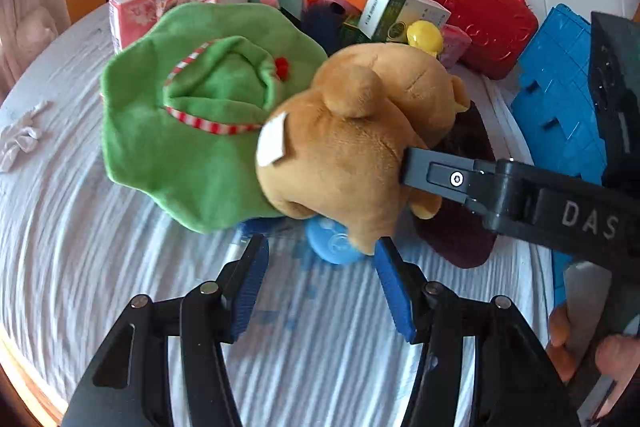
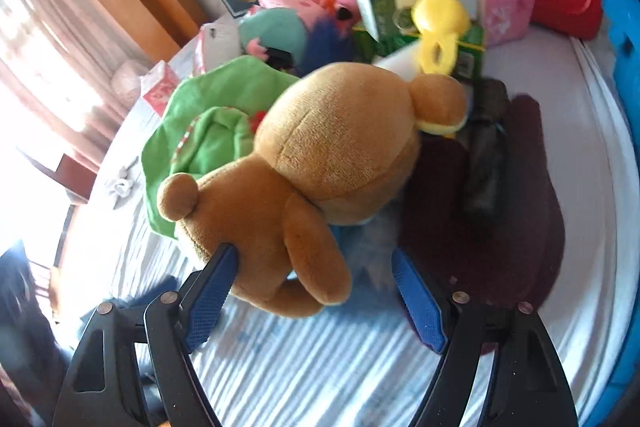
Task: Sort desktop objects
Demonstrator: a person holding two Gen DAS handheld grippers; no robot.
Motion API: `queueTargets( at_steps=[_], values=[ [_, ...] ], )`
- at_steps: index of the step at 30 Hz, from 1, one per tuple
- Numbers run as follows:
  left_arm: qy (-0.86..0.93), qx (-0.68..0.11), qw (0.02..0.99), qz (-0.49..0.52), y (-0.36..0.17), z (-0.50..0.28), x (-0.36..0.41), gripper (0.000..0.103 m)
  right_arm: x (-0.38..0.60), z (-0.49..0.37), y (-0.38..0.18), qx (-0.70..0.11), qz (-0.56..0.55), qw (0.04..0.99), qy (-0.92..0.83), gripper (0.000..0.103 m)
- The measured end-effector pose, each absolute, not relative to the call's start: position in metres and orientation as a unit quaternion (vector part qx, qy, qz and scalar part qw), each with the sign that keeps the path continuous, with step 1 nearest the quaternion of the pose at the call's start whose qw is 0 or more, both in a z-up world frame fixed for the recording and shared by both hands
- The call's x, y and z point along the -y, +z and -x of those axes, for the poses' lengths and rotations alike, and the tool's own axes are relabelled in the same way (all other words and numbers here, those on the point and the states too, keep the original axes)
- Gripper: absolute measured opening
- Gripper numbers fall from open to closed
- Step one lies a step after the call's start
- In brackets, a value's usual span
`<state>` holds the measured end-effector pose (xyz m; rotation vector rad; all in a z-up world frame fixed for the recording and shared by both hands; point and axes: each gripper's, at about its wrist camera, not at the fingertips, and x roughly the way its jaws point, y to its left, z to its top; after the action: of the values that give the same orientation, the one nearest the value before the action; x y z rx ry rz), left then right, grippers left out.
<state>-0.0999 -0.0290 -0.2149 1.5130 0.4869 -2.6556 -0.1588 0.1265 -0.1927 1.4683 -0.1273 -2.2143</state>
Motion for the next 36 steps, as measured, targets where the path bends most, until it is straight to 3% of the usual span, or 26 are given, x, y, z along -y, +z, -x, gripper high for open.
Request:
queueTargets(
  at_steps=[7, 9, 10, 14, 23, 33, 35, 36],
  values=[
    [-0.854, -0.189, 0.052, -0.482, -0.24, 0.129, -0.015, 0.055, -0.171, 0.143, -0.175, -0.024, -0.505, 0.197, -0.84, 0.08],
    [-0.863, -0.157, 0.086, -0.472, -0.242, 0.136, -0.026, 0.055, -0.183, 0.139, -0.178, -0.062, -0.49, 0.166, -0.854, 0.081],
    [-0.867, -0.131, 0.108, -0.469, -0.243, 0.138, -0.026, 0.04, -0.187, 0.139, -0.18, -0.071, -0.487, 0.159, -0.856, 0.081],
    [-0.87, -0.117, 0.123, -0.462, -0.235, 0.128, 0.002, 0.026, -0.201, 0.146, -0.192, -0.078, -0.485, 0.169, -0.854, 0.076],
    [-0.871, -0.029, 0.116, -0.476, -0.223, 0.124, 0.063, 0.026, -0.172, 0.165, -0.186, -0.019, -0.465, 0.243, -0.851, 0.074],
    [-0.877, -0.008, 0.078, -0.475, -0.227, 0.124, 0.062, 0.025, -0.145, 0.171, -0.202, -0.062, -0.479, 0.274, -0.832, 0.073],
    [-0.882, -0.004, 0.07, -0.467, -0.223, 0.121, 0.058, 0.022, -0.142, 0.171, -0.209, -0.065, -0.493, 0.288, -0.818, 0.05],
    [-0.885, 0.003, 0.068, -0.461, -0.221, 0.119, 0.055, 0.022, -0.14, 0.171, -0.212, -0.066, -0.501, 0.291, -0.813, 0.03]
  ],
)
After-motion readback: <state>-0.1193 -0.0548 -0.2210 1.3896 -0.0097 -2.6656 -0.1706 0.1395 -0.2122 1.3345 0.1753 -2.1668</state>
